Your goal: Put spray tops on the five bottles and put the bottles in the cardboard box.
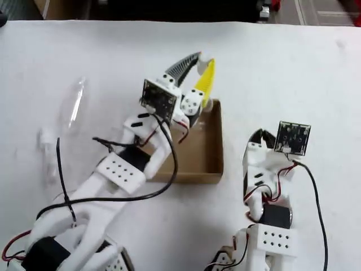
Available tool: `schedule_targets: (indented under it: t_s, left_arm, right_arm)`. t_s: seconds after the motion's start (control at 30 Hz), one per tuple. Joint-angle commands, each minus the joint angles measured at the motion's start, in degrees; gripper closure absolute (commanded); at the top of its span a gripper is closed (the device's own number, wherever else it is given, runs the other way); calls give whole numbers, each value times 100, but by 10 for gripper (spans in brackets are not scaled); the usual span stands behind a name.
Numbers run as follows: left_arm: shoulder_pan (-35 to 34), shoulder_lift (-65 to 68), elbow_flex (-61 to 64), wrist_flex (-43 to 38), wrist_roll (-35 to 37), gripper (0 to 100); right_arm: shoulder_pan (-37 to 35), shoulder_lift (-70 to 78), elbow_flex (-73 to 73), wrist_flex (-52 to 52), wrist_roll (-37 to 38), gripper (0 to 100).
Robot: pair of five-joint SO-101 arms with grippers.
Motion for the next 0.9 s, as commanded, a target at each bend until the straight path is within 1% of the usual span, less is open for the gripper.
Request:
schedule_targets:
  t_s: [0.0, 0.2, 0.37, 0.63, 0.7, 0.87]
  left_arm:
    - [57, -4, -387, -149, -62, 976]
    - [40, 523, -448, -193, -62, 972]
    - [66, 549, -440, -158, -62, 902]
    - [57, 549, -396, -141, -62, 898]
    - [48, 549, -431, 97, -62, 897]
    - [31, 541, -686, 826, -26, 851]
  right_arm:
    - [-31, -13, -53, -119, 62, 978]
    - [-31, -13, -53, -110, 62, 978]
    - [-31, -13, -53, -110, 62, 978]
    - [-31, -13, -53, -119, 62, 978]
    - [-31, -13, -53, -119, 62, 978]
    - [-31, -13, -53, -119, 70, 978]
